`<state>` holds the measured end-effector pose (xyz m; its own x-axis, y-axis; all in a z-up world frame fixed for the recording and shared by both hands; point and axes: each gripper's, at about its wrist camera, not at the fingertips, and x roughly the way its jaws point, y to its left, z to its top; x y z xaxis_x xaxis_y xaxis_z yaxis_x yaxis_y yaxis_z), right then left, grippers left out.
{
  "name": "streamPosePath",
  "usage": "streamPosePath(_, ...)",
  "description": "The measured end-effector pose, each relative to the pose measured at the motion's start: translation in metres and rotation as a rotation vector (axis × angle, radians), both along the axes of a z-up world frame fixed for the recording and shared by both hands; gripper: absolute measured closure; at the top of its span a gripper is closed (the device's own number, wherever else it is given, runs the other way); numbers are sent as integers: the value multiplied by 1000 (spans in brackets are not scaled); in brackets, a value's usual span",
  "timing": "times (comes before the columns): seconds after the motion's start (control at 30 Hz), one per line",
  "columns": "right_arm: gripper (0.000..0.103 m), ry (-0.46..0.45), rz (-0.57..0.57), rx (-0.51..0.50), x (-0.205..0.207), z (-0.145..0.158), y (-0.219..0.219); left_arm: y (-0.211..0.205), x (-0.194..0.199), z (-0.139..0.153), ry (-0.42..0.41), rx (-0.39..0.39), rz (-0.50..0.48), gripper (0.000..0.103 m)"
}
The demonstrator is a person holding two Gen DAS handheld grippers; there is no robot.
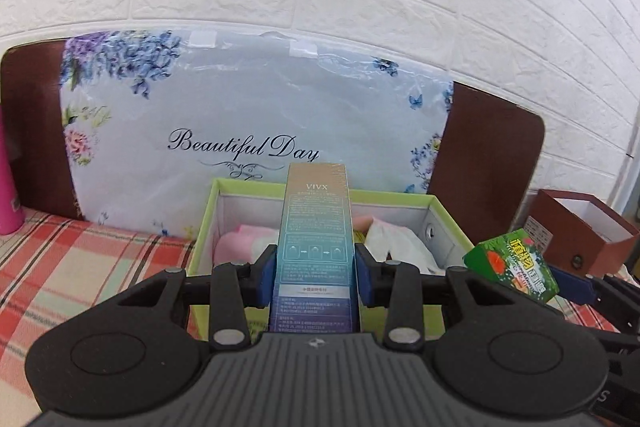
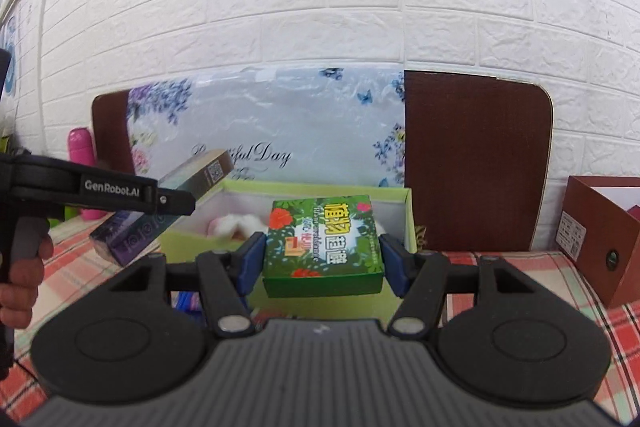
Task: Organize objects
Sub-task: 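Lower teal box into lime box with left tool while right tool lowers green box, then return both tools to the pile and open them over the remaining items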
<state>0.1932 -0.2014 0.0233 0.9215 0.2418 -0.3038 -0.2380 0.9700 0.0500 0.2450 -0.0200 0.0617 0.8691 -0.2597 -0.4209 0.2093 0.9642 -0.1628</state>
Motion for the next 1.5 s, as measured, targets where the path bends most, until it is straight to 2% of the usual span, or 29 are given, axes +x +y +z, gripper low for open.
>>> streamPosePath(0.23, 42, -12, -28, -9, 61, -1, 6, -8, 54, -11, 43, 9, 13, 62)
streamPosePath(0.43, 42, 30, -44, -10, 105, -22, 14, -8, 83, -27, 65, 33, 21, 61)
streamPosePath(0.47, 41, 42, -36, -9, 111, -27, 15, -7, 85, -30, 55, 36, 22, 57)
streamPosePath(0.5, 33, 68, -15, -18, 118, -33, 17, -6, 86, -34, 51, 43, 31, 39)
streamPosePath(0.53, 22, 89, -9, -29, 122, -38, 18, -4, 86, -37, 53, 49, 52, 26)
streamPosePath(0.57, 21, 95, -13, -48, 123, -43, 19, -2, 84, -39, 50, 51, 70, 25)
streamPosePath(0.6, 21, 83, -13, -62, 120, -46, 18, 1, 83, -40, 41, 47, 73, 25)
streamPosePath(0.8, 4, 37, -35, -82, 104, -44, 12, 10, 75, -39, 53, 23, 82, 25)
streamPosePath(0.9, 0, 20, -41, -76, 93, -36, 10, 9, 59, -31, 23, 35, 79, 25)
streamPosePath(1.1, 0, -9, -31, -42, 54, -16, 0, 0, 2, -8, -35, 80, 41, 18)
streamPosePath(1.2, 0, -25, -24, -39, 26, -10, -6, -8, -30, -2, -27, 125, 30, 16)
streamPosePath(1.37, 0, -47, -18, -40, -25, -9, -20, -14, -74, -6, -26, 134, -21, 16)
streamPosePath(1.5, 0, -39, -34, -17, -59, -15, -32, -16, -98, -12, -20, 139, -5, 16)
